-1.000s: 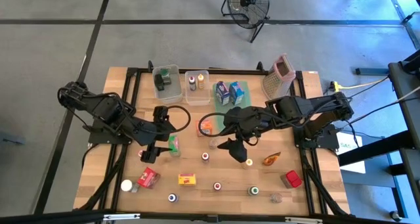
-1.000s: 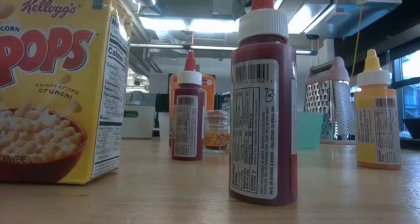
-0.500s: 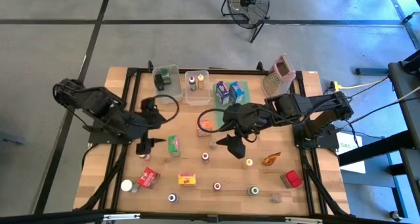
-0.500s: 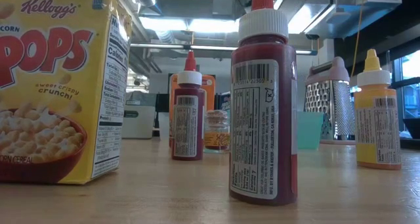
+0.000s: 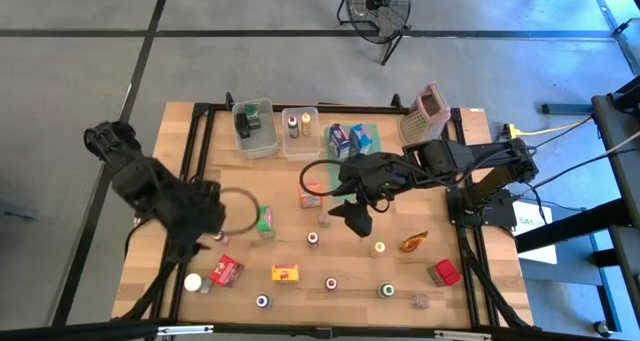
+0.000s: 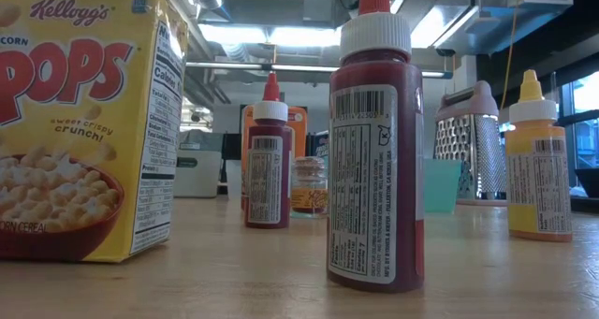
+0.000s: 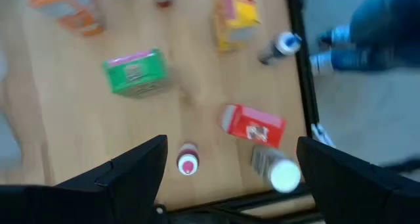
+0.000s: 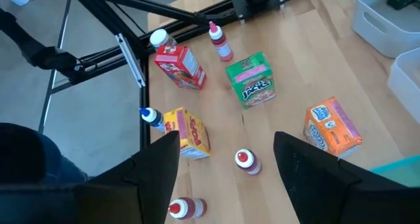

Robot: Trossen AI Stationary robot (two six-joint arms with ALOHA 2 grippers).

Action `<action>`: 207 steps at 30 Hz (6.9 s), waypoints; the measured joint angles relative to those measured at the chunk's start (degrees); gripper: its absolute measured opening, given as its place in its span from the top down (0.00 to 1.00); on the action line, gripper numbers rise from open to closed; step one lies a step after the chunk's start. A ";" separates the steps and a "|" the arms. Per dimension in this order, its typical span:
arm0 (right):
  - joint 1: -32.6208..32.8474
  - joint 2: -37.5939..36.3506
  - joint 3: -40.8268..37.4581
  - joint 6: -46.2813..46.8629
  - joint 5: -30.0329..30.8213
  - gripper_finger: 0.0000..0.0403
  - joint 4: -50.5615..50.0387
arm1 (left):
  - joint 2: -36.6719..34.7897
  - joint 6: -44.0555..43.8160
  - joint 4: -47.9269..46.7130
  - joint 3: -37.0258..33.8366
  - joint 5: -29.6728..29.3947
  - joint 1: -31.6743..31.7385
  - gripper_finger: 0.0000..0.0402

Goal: Pick & Place Kitchen Items
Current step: Put the white spice bottle into the gray bin

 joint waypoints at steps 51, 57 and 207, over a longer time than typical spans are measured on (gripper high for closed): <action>8.89 8.09 -0.02 6.83 3.03 0.38 27.88 | 4.31 -14.62 13.86 -23.04 -6.28 -32.51 0.17; 9.11 8.09 -0.02 6.76 2.58 0.38 27.30 | 4.66 -11.06 19.17 -24.35 -6.68 -29.44 0.17; 22.06 7.51 -0.01 -4.05 -2.32 0.38 15.05 | 12.43 -25.23 0.01 -0.87 12.38 -13.51 0.51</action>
